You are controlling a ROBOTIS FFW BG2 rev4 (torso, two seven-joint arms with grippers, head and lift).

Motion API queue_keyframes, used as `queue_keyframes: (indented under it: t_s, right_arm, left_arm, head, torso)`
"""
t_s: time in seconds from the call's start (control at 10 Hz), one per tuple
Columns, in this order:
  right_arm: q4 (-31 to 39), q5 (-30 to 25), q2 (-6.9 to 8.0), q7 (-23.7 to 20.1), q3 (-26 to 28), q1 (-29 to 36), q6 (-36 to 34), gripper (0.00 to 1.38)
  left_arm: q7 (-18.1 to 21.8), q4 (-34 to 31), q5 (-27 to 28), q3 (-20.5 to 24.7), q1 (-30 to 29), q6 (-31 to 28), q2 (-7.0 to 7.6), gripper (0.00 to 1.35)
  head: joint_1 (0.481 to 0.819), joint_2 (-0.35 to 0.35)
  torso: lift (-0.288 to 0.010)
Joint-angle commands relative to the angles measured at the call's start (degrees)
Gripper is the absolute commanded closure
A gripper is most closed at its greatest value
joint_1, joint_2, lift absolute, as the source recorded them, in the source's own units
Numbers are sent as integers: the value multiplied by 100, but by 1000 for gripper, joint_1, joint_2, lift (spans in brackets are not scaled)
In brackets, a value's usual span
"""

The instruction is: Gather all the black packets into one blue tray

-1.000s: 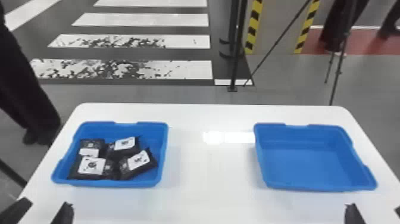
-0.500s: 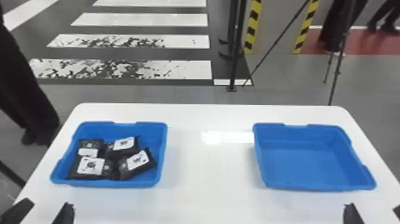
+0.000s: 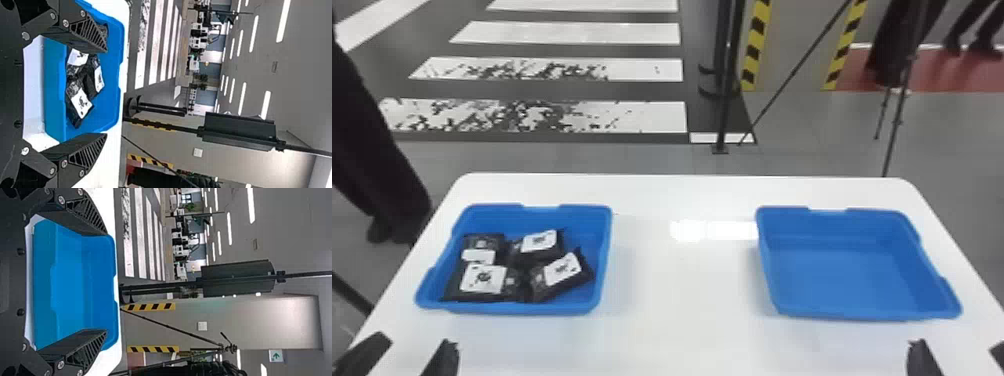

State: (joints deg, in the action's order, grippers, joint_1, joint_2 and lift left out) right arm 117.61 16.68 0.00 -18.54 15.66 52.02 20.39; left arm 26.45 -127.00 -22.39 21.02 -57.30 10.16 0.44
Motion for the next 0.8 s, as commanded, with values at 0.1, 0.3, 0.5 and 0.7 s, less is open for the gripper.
queue_keyframes:
  t_s: [0.1, 0.3, 0.5, 0.7]
  right_arm:
    - [2, 12, 5, 0, -12, -13, 0, 154]
    - [-12, 12, 5, 0, -35, -13, 0, 156]
    - [-12, 12, 5, -9, -46, -13, 0, 154]
    - [-40, 23, 5, 0, -57, -27, 0, 154]
  left_arm:
    - [9, 9, 0, 0, 21, -3, 9, 297]
    - [18, -5, 0, -12, 21, -31, 9, 300]
    - [18, -5, 0, -12, 21, -17, 18, 300]
    - [18, -5, -12, -12, 21, -31, 26, 300]
  head:
    - [695, 0]
    - [695, 0]
    - [695, 2]
    - [695, 3]
  torso:
    - [-110]
    - [-110]
    - [-110]
    - [-110]
